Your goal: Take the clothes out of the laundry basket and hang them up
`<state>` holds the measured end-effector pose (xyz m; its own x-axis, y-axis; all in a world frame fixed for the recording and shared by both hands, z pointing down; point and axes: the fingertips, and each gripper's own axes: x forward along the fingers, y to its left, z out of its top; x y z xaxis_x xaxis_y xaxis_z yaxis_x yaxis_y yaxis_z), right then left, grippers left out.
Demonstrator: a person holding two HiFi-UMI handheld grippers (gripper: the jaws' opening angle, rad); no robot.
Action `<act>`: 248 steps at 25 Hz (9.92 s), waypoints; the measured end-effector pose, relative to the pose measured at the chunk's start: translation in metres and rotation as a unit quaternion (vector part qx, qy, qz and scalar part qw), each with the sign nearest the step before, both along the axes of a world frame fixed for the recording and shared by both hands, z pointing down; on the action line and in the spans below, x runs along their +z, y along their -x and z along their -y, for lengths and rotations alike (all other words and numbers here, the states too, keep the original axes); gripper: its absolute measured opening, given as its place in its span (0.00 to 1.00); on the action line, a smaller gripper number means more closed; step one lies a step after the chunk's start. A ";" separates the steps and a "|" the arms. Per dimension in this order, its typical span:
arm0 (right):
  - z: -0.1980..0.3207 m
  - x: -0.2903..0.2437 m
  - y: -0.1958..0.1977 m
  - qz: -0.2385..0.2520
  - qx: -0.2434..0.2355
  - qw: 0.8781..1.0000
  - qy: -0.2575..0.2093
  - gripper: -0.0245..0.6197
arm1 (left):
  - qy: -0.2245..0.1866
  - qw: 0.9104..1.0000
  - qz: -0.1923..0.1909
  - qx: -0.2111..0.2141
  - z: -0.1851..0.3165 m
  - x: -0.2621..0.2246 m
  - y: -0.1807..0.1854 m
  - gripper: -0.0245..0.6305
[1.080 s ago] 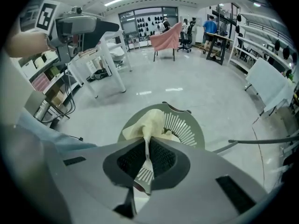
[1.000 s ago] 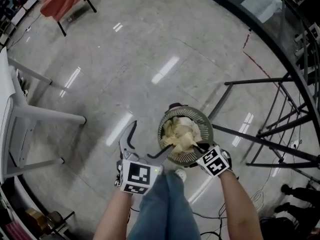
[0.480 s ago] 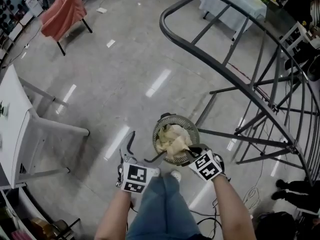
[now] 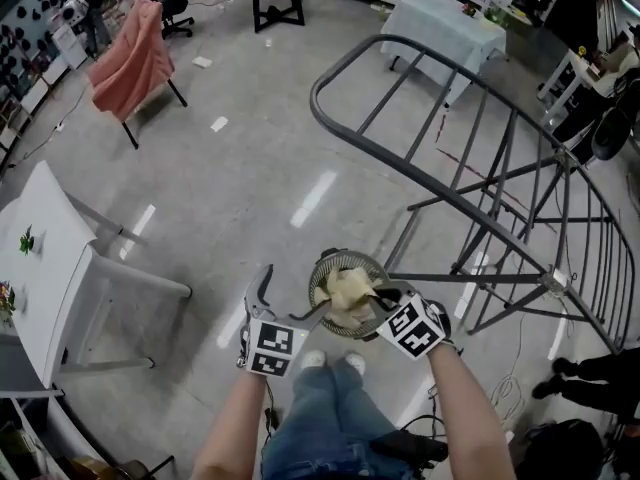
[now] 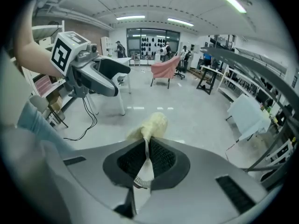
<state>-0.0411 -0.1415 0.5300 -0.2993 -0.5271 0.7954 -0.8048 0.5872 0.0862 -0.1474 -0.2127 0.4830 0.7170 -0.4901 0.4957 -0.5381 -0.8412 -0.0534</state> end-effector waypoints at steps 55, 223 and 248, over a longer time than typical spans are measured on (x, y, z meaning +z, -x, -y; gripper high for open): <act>0.007 -0.359 -0.108 -0.063 0.166 0.936 -0.303 0.06 | 0.026 0.990 -0.063 0.122 -0.039 -0.069 -0.079 0.15; 0.241 -0.255 -0.643 -0.626 -0.001 0.772 -0.107 0.10 | -0.681 0.514 0.484 0.194 0.413 -0.245 -0.565 0.08; 0.229 -0.206 -0.653 -0.511 0.097 0.849 -0.091 0.44 | -0.595 0.665 0.427 0.149 0.429 -0.210 -0.568 0.78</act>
<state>0.6121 -0.3702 0.3241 0.6051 -0.6293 0.4877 -0.3342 0.3552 0.8730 0.4204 -0.6421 0.2731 0.5764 -0.7986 0.1731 0.2955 0.0062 -0.9553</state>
